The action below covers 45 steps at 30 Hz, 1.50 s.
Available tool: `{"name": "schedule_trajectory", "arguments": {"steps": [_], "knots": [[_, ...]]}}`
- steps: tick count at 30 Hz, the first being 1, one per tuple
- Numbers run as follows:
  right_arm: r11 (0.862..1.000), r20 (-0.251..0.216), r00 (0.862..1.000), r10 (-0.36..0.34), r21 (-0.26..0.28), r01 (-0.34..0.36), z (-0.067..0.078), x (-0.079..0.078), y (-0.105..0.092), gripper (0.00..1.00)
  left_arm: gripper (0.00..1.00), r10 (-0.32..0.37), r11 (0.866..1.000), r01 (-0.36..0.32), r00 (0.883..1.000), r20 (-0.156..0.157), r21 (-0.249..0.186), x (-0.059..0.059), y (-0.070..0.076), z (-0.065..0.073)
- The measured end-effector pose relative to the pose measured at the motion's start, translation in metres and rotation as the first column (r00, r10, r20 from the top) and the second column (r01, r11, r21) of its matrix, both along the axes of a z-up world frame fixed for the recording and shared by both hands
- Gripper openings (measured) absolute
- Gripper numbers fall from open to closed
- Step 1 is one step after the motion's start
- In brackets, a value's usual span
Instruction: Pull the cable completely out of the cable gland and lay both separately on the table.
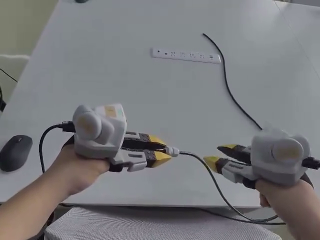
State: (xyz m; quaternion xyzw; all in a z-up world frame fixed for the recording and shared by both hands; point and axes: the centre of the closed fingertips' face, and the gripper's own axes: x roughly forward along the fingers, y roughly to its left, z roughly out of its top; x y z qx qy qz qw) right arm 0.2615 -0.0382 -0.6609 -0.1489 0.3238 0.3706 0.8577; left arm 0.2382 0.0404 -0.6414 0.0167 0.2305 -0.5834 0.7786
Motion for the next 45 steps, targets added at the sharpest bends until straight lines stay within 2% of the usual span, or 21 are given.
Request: {"name": "schedule_trajectory", "arguments": {"steps": [2, 4, 6, 7, 12, 15, 19, 24, 33, 35, 40, 43, 45], "knots": [[0.999, 0.031, 0.999, 0.045, -0.019, -0.045, 0.005, 0.001, 0.011, 0.24, 0.15, -0.001, 1.0, 0.001, 1.0, 0.002, 0.001, -0.001, 0.0, 0.001], [0.997, 0.028, 0.997, 0.074, -0.008, -0.073, 0.008, -0.001, 0.022, 0.24, 0.15, -0.001, 1.0, 0.001, 1.0, -0.002, -0.001, -0.001, 0.0, 0.001], [0.991, 0.061, 0.99, 0.127, -0.041, -0.125, 0.01, -0.002, 0.031, 0.23, 0.15, -0.001, 1.0, 0.001, 1.0, -0.003, 0.003, -0.001, 0.0, 0.0], [0.99, 0.062, 0.988, 0.138, -0.049, -0.135, 0.01, -0.002, 0.033, 0.23, 0.15, 0.0, 1.0, 0.0, 1.0, -0.002, 0.005, -0.001, 0.001, 0.0], [0.953, 0.086, 0.956, 0.28, -0.143, -0.266, 0.004, -0.012, 0.051, 0.2, 0.15, 0.0, 1.0, 0.0, 1.0, -0.003, 0.005, -0.003, 0.001, 0.0], [0.943, 0.085, 0.947, 0.31, -0.157, -0.294, 0.0, -0.017, 0.058, 0.18, 0.15, -0.001, 1.0, 0.001, 1.0, -0.005, 0.006, -0.002, 0.001, 0.0], [0.92, 0.098, 0.928, 0.36, -0.204, -0.336, -0.005, -0.018, 0.064, 0.12, 0.15, -0.007, 1.0, 0.007, 1.0, -0.005, 0.008, -0.002, 0.0, 0.0], [0.911, 0.106, 0.919, 0.379, -0.217, -0.35, -0.007, -0.018, 0.066, 0.08, 0.15, -0.013, 1.0, 0.013, 1.0, -0.007, 0.01, -0.002, -0.001, -0.001], [0.904, 0.14, 0.908, 0.394, -0.235, -0.356, -0.008, -0.019, 0.065, 0.01, 0.15, -0.02, 1.0, 0.02, 1.0, -0.007, 0.016, -0.002, -0.003, -0.003], [0.91, 0.138, 0.913, 0.384, -0.225, -0.348, -0.008, -0.018, 0.065, 0.01, 0.15, -0.022, 1.0, 0.023, 1.0, -0.005, 0.015, -0.002, -0.004, -0.002], [0.936, 0.12, 0.935, 0.333, -0.162, -0.312, -0.006, -0.015, 0.062, 0.01, 0.15, -0.021, 1.0, 0.021, 1.0, -0.003, 0.012, -0.001, -0.004, -0.001], [0.94, 0.116, 0.94, 0.321, -0.158, -0.301, -0.007, -0.013, 0.06, 0.01, 0.15, -0.019, 1.0, 0.019, 1.0, 0.002, 0.013, 0.0, -0.004, -0.001], [0.948, 0.113, 0.946, 0.303, -0.139, -0.287, -0.007, -0.012, 0.059, 0.01, 0.15, -0.017, 1.0, 0.017, 1.0, 0.003, 0.011, 0.001, -0.004, 0.0]]}}
